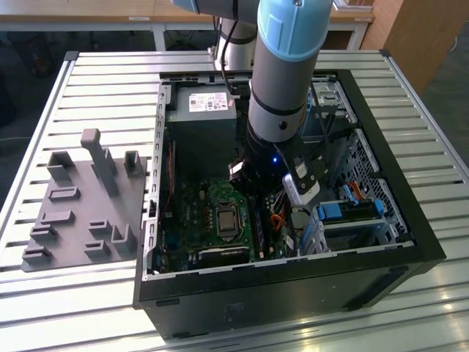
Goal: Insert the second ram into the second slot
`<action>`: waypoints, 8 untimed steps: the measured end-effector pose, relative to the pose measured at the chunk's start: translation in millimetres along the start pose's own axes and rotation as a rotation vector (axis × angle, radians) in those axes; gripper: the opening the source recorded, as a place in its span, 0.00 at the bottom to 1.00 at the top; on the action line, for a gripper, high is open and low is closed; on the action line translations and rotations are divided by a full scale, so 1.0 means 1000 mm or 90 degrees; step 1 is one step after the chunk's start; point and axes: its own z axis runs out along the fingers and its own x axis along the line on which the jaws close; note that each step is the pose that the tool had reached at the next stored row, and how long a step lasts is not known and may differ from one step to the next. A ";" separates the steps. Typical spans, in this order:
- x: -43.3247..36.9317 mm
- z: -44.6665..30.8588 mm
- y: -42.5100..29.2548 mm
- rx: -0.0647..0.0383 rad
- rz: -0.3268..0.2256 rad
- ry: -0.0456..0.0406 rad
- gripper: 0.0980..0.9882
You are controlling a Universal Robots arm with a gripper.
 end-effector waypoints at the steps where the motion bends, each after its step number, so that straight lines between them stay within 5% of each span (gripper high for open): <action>1: 0.0000 0.0002 0.0000 -0.001 0.000 0.0000 0.04; 8: 0.0000 0.0023 0.0001 -0.001 0.000 0.0001 0.04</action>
